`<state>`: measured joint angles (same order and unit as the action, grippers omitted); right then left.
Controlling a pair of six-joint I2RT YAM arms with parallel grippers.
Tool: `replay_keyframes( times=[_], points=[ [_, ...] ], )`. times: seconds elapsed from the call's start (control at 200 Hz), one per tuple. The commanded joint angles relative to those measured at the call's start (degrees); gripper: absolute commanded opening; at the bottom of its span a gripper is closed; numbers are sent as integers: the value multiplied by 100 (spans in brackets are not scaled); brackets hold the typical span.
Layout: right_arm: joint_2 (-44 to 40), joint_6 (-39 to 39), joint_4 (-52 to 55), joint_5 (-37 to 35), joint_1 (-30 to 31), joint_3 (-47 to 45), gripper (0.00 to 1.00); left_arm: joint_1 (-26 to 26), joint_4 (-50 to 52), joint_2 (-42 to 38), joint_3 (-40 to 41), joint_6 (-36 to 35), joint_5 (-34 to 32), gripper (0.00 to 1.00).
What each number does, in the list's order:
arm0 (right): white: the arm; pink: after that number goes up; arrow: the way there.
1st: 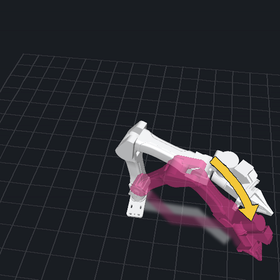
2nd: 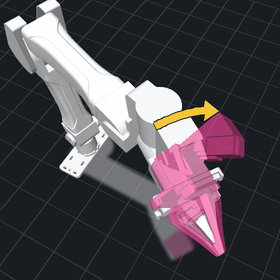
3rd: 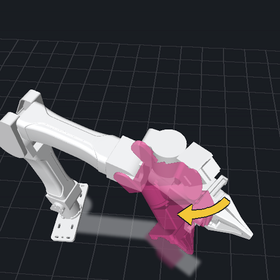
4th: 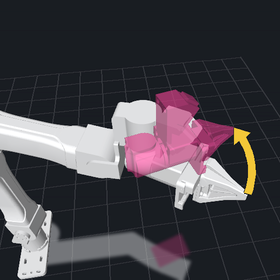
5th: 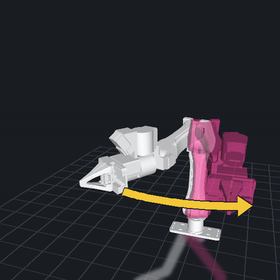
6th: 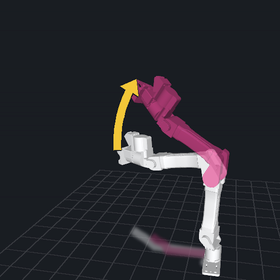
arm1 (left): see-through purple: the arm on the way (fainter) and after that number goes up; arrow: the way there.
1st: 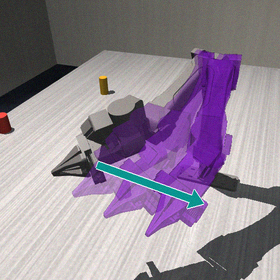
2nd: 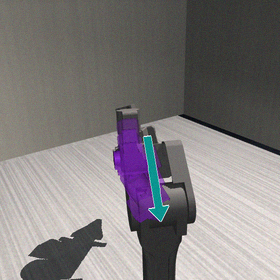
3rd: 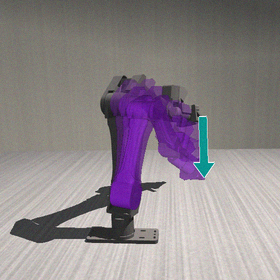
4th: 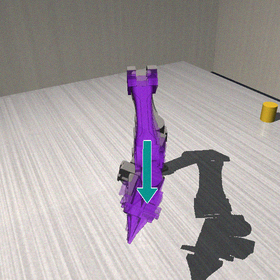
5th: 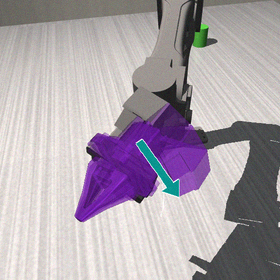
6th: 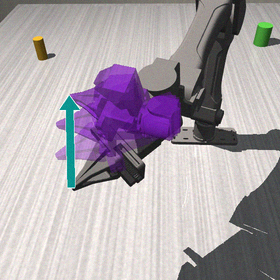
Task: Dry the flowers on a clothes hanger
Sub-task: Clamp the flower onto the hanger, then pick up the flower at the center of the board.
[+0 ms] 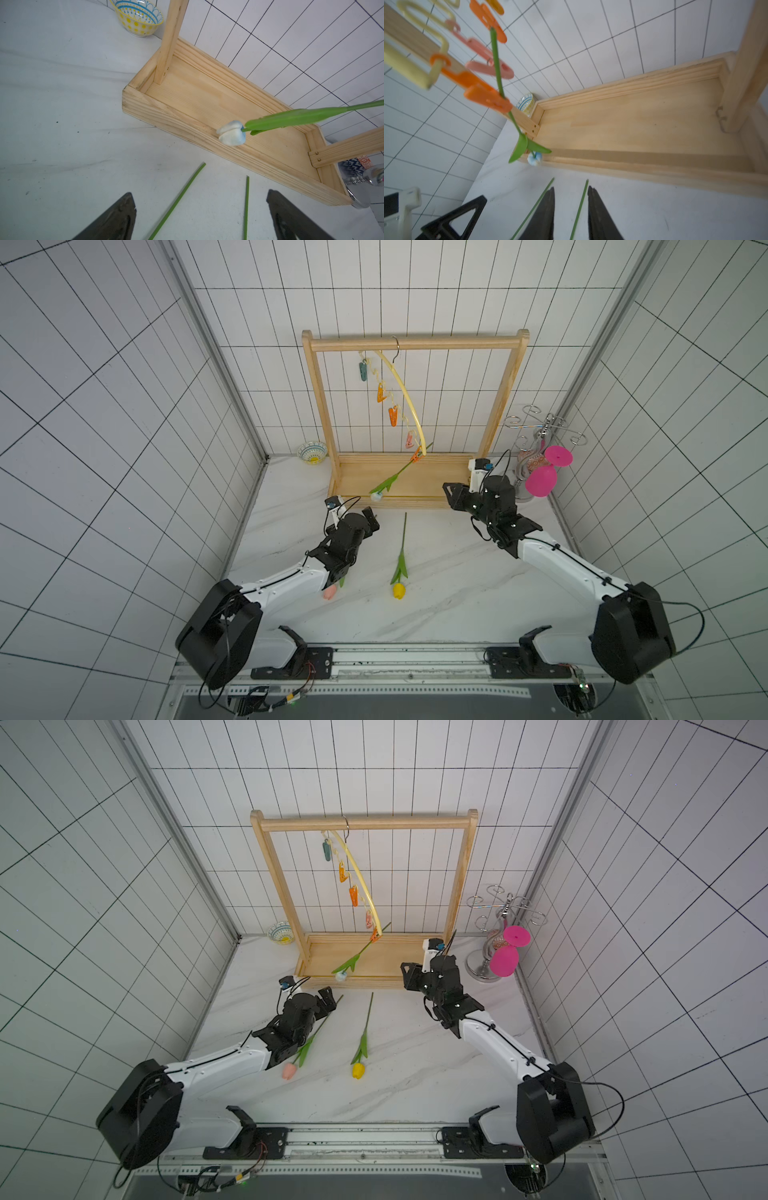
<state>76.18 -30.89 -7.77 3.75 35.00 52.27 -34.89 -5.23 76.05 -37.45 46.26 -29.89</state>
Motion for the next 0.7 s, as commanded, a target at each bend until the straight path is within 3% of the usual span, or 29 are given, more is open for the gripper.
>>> replay_keyframes(
  times=[0.0, 0.145, 0.31, 0.695],
  points=[
    [74, -421, 1008, -1439, 765, -204, 32, 177, 673, 134, -205, 676, -289, 99],
    [684, -1306, 1067, -1741, 1327, -282, 35, 660, 894, 281, -122, 1210, 68, 99],
    [1544, -1334, 1509, -2296, 1940, 286, 39, 730, 676, 236, 35, 1136, 9, 99],
    [3087, -1441, 1615, -2124, 2136, 1288, 42, 730, 444, 195, 48, 902, 445, 99]
  ],
)
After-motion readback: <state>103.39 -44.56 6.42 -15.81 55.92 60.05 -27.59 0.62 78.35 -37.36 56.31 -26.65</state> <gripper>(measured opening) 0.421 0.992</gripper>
